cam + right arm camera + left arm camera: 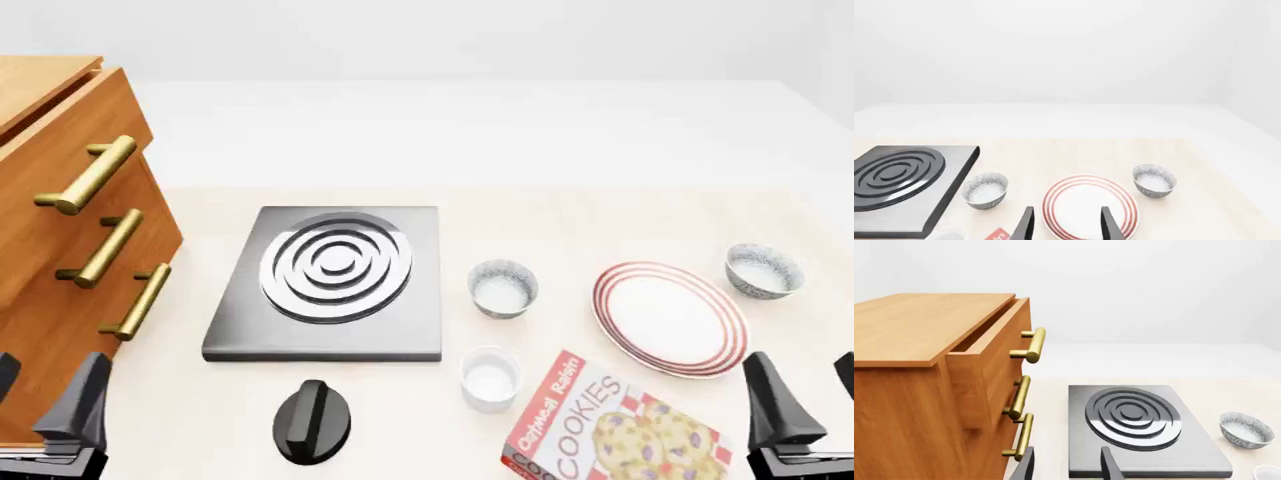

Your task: Pick the akita bowl next to the plate and place it on the plate.

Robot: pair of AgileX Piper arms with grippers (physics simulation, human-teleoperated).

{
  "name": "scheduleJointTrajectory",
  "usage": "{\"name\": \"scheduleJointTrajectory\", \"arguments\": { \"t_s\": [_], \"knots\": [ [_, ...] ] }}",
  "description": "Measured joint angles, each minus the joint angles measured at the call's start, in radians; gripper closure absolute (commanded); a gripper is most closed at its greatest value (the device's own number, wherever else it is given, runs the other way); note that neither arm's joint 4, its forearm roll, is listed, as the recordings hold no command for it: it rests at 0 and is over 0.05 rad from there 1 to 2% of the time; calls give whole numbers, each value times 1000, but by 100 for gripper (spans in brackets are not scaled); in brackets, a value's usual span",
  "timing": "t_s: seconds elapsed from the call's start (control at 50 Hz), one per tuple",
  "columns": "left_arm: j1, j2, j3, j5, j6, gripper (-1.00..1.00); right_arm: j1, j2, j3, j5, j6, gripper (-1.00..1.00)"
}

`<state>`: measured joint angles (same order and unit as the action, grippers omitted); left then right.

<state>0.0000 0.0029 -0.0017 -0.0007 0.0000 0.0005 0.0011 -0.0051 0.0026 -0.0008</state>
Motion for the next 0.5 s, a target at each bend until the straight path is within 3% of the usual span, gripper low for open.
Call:
{"name": "scheduleJointTrajectory", "arguments": {
  "t_s": [0.5],
  "knots": [
    [0, 4, -2, -1, 0, -100, 14, 9, -13, -2, -15, -100]
  ]
}}
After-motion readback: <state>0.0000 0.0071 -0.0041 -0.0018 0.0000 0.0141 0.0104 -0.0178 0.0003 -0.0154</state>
